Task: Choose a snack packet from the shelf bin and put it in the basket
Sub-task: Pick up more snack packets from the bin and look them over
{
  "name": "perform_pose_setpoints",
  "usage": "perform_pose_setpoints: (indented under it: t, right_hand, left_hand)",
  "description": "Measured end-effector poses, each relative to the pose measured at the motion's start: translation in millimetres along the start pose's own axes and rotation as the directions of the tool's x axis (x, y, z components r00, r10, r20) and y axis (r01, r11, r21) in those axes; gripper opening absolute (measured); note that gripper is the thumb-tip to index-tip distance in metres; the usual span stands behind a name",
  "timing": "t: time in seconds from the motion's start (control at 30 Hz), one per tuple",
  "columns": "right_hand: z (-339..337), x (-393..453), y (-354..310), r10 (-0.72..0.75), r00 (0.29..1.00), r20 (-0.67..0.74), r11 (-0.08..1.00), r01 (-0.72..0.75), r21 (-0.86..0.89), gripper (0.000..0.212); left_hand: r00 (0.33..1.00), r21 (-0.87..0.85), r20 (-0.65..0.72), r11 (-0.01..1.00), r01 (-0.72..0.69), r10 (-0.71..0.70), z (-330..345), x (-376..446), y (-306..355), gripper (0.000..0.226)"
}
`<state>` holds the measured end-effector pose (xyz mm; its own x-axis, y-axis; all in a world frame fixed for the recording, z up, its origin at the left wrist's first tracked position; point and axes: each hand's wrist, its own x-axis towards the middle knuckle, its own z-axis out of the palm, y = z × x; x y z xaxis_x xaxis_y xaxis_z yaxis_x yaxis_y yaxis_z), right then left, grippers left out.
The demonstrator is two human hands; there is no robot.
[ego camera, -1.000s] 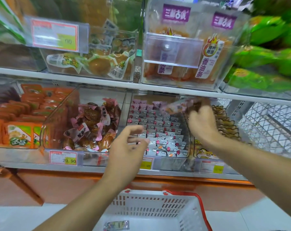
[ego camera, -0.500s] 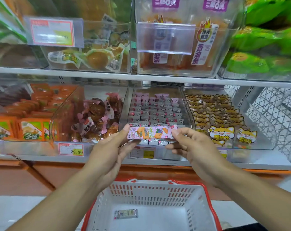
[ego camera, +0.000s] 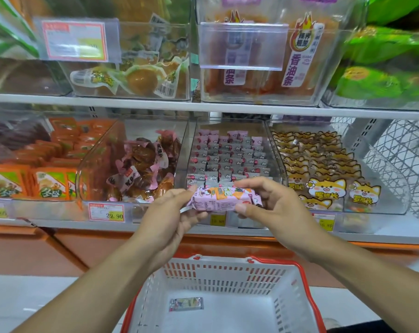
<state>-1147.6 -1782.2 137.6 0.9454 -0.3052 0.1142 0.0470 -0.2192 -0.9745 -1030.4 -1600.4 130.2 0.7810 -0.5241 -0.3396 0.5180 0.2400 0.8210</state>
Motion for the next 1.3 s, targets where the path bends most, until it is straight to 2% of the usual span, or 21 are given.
perform_pose_setpoints:
  t: [0.07,0.13,0.2,0.27,0.37,0.57,0.63,0.73,0.8,0.83,0.9,0.97,1.07,1.13,1.2,1.3]
  right_hand:
    - [0,0,0,0.040,0.999,-0.029,0.994,-0.037,0.098,0.034]
    - [1,1,-2,0.112,0.993,-0.041,0.968,-0.100,0.228,0.032]
    - [1,3,-4,0.184,0.982,-0.040,0.934,-0.162,0.318,0.035]
    - [1,4,-6,0.237,0.971,-0.028,0.910,-0.212,0.355,0.042]
    - [0,7,-7,0.283,0.959,-0.017,0.888,-0.256,0.383,0.048]
    - [-9,9,3,0.292,0.956,-0.018,0.855,-0.252,0.453,0.025]
    - [-12,9,2,0.229,0.973,-0.003,0.899,-0.210,0.385,0.026]
    - [-17,7,0,0.075,0.997,0.014,0.997,-0.075,0.023,0.043]
    - [-16,7,1,-0.012,1.000,0.029,0.989,0.016,-0.145,0.056]
    - [-14,7,2,-0.053,0.998,0.028,0.986,0.056,-0.156,0.054]
    - [-11,7,4,-0.094,0.996,0.004,0.990,0.093,-0.106,0.044]
    - [-9,7,5,-0.050,0.998,-0.036,0.998,0.049,-0.033,0.034]
    - [-10,8,8,0.068,0.993,-0.093,0.994,-0.060,0.089,0.027]
    - [-9,9,8,0.143,0.983,-0.112,0.970,-0.117,0.211,0.027]
    - [-8,10,7,0.173,0.975,-0.137,0.939,-0.122,0.322,0.026]
    - [-7,10,3,0.183,0.962,-0.201,0.908,-0.087,0.409,0.031]
  left_hand:
    - [0.996,0.123,0.029,0.989,-0.084,0.081,-1,-1,1,0.011]
    - [0.983,0.215,0.108,0.962,-0.167,0.147,-2,-3,4,0.023]
    - [0.965,0.224,0.209,0.953,-0.204,0.157,-2,-8,7,0.035]
    - [0.957,0.193,0.243,0.959,-0.207,0.157,-1,-10,7,0.042]
    - [0.976,0.163,0.167,0.972,-0.168,0.141,4,-11,5,0.039]
    - [0.996,0.142,0.049,0.987,-0.080,0.074,5,-9,4,0.027]
    - [1.000,0.104,0.008,0.994,-0.026,0.025,5,-9,4,0.030]
    - [0.997,0.073,-0.015,0.995,0.070,-0.069,5,-8,5,0.030]
    - [0.992,0.082,0.004,0.989,0.125,-0.126,5,-6,4,0.036]
    - [0.988,0.079,0.018,0.985,0.150,-0.152,5,-5,3,0.041]
    - [0.983,0.037,0.034,0.983,0.178,-0.180,5,-5,0,0.053]
    - [0.988,-0.014,0.067,0.990,0.141,-0.140,3,-4,-3,0.056]
    - [0.996,0.023,0.090,1.000,-0.009,0.007,0,-2,-3,0.032]
    - [0.993,0.085,0.084,0.993,-0.085,0.078,-1,-1,-2,0.029]
    - [0.993,0.109,0.066,0.988,-0.106,0.099,-2,0,-4,0.034]
    - [0.997,0.079,0.040,0.995,-0.067,0.064,-1,2,-6,0.025]
